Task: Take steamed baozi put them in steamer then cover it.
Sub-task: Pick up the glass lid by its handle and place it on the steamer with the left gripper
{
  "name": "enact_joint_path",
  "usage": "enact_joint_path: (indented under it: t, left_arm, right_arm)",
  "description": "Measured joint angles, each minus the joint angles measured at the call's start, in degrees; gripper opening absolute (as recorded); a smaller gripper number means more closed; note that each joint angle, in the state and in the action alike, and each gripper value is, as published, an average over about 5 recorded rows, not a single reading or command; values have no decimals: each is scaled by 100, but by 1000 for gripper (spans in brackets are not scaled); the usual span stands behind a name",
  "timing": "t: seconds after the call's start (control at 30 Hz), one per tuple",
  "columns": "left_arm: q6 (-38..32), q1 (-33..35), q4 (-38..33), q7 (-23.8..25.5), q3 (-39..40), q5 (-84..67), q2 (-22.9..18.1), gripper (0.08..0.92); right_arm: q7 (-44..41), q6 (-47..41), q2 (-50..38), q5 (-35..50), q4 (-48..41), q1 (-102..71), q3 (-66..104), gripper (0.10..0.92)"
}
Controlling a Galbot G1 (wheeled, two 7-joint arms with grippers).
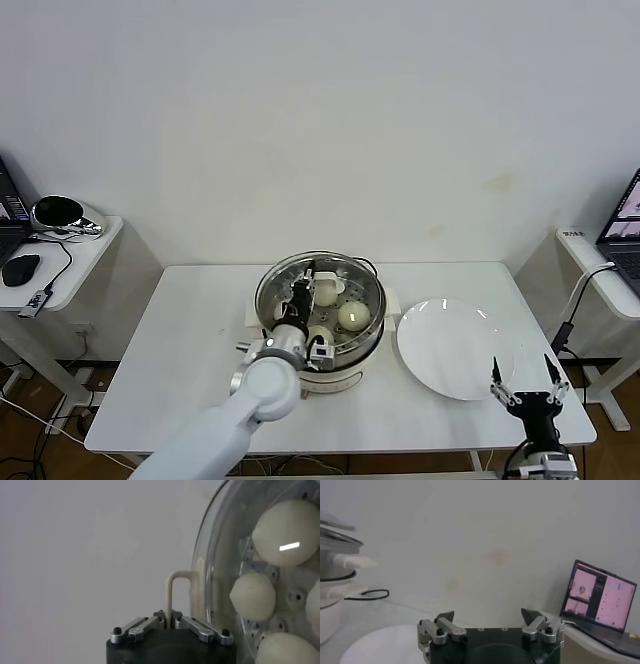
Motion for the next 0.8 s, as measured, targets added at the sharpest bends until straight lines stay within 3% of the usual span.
enact_joint_path:
  t: [0.8]
  left_arm:
    - [-87, 77, 298, -72, -18, 154, -234, 143]
  right_arm:
    - [-13, 32, -80, 80, -81, -7, 8, 823]
